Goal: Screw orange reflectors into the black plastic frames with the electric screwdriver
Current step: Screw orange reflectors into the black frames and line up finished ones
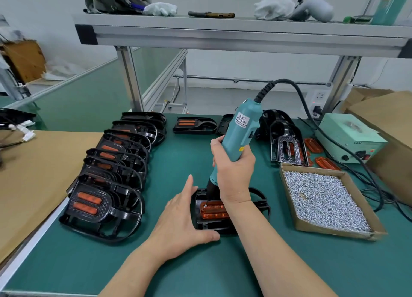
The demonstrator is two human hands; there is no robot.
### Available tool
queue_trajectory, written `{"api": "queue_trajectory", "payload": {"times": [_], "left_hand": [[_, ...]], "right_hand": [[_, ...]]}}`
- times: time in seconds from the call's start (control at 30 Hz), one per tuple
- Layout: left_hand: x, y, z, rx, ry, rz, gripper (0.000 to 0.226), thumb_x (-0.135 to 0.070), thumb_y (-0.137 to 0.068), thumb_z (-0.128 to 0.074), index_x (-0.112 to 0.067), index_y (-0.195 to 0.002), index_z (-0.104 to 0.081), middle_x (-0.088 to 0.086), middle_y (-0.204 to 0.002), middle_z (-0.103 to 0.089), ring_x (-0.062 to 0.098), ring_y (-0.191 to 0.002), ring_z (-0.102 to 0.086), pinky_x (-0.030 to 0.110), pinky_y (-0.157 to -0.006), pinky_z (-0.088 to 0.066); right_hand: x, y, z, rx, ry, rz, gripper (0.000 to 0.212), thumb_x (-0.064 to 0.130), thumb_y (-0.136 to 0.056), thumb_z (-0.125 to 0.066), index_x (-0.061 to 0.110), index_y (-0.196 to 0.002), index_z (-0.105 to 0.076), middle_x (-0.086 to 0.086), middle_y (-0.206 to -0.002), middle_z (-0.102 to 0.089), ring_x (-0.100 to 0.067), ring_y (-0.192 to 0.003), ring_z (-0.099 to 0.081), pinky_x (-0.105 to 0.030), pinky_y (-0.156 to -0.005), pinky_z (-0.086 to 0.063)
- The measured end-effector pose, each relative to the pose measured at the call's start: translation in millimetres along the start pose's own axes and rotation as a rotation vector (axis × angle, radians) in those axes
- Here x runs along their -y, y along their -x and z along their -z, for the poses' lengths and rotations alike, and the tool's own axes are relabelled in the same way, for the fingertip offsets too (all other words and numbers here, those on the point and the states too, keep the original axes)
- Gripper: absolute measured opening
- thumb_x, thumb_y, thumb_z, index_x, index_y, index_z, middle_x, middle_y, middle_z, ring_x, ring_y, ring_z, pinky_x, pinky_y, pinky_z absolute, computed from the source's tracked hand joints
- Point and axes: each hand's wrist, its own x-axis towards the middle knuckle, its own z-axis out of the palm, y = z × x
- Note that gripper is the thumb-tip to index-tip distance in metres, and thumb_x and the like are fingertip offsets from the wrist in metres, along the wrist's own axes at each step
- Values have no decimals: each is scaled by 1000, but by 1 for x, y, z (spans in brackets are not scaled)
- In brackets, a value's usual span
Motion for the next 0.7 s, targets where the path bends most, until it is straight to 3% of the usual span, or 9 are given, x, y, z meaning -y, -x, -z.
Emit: {"api": "queue_trajectory", "payload": {"times": [0.7], "left_hand": [[2,-1,-1,-3,-2,-12,146,-80,-45,-73,-40,-154,16,-27,-153,-29,5,-141,-28,22,-107,-27]], "right_hand": [[-7,4,-2,32,12,11,12,20,-80,-73,17,-79,-62,-1,-62,-55,-20,-56,-48,-34,-57,-45]]}}
